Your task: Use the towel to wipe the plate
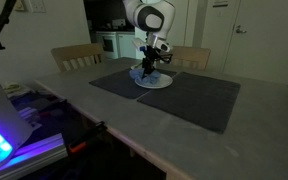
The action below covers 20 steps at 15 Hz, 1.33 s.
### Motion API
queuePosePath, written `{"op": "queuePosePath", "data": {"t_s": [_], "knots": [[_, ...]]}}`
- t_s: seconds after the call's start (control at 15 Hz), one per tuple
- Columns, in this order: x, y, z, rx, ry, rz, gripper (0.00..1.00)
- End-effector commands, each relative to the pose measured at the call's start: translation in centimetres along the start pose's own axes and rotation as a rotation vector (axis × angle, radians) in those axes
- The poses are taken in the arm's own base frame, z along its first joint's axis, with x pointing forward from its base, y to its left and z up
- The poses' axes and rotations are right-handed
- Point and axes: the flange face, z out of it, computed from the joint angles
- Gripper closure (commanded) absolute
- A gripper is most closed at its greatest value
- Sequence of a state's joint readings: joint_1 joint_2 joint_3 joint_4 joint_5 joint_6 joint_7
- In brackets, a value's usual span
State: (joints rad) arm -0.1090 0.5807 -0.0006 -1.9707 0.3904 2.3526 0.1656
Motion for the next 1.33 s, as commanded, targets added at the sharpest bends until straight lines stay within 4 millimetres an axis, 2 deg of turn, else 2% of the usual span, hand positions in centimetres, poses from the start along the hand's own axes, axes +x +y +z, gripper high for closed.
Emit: {"op": "queuePosePath", "data": {"t_s": [0.0, 0.6, 0.8, 0.93, 1.27], "knots": [[-0.1, 0.4, -0.1, 0.033, 0.045, -0.026, 0.97], [2.1, 1.9, -2.9, -0.138, 0.37, 0.072, 0.97], [2.2, 2.1, -3.0, -0.204, 0.431, 0.117, 0.97], [1.7, 1.9, -2.4, -0.225, 0.411, 0.132, 0.97], [-1.1, 0.0, -0.7, -0.22, 0.241, 0.132, 0.97]]}}
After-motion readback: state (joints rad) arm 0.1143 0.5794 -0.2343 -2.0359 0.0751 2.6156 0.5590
